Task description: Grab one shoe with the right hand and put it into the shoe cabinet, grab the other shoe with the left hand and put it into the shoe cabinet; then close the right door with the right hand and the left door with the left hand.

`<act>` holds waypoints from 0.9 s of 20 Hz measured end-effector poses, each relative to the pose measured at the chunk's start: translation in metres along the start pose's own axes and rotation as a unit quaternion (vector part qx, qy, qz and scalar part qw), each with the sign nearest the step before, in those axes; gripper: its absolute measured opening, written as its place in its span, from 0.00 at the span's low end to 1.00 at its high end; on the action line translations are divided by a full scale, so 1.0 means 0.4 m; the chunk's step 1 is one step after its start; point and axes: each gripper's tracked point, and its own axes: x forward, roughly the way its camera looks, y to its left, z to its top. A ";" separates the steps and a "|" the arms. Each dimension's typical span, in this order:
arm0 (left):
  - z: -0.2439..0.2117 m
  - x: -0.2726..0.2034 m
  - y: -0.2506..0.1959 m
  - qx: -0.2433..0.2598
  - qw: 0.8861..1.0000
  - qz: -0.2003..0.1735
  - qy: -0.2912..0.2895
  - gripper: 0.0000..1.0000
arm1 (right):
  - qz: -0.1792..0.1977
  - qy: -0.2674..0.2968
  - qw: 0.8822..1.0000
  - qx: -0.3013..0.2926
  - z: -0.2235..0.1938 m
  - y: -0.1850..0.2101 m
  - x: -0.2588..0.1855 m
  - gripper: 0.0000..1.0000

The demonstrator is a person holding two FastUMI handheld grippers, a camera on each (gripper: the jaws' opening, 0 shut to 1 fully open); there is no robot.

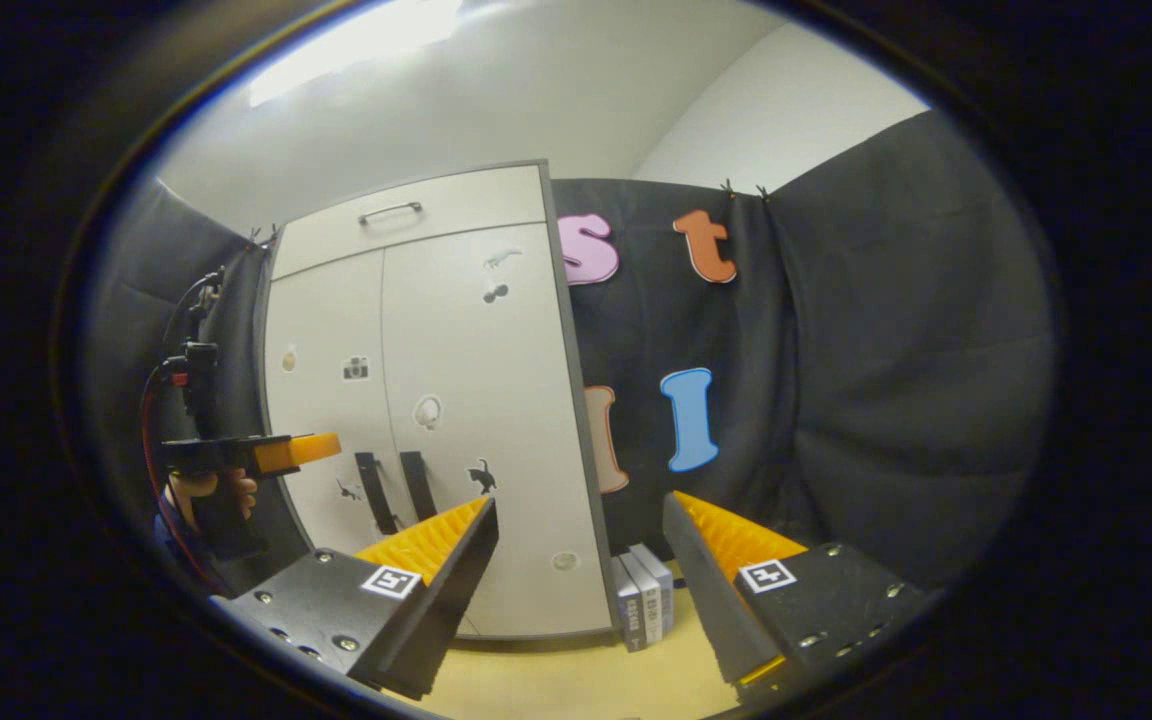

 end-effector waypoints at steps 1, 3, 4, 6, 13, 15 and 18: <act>0.007 -0.018 -0.003 0.002 1.000 0.002 -0.003 0.68 | 0.005 -0.002 1.000 0.000 0.006 0.011 -0.005 1.00; 0.015 -0.052 -0.008 0.007 1.000 0.004 -0.006 0.67 | 0.015 -0.005 1.000 0.000 0.010 0.034 -0.020 0.97; 0.017 -0.067 -0.010 0.007 1.000 0.005 -0.007 0.68 | 0.020 -0.007 1.000 -0.001 0.014 0.042 -0.027 0.97; 0.015 -0.093 -0.010 0.006 1.000 0.011 -0.009 0.67 | 0.027 -0.010 1.000 -0.003 0.020 0.057 -0.038 1.00; 0.034 -0.146 0.029 -0.002 0.999 0.036 -0.023 0.68 | 0.051 -0.030 0.998 -0.009 0.056 0.108 -0.056 1.00; 0.038 -0.152 0.037 -0.010 0.999 0.039 -0.025 0.68 | 0.055 -0.035 0.998 -0.011 0.062 0.115 -0.060 1.00; 0.040 -0.159 0.043 -0.019 0.999 0.042 -0.029 0.68 | 0.057 -0.039 0.998 -0.013 0.069 0.117 -0.069 1.00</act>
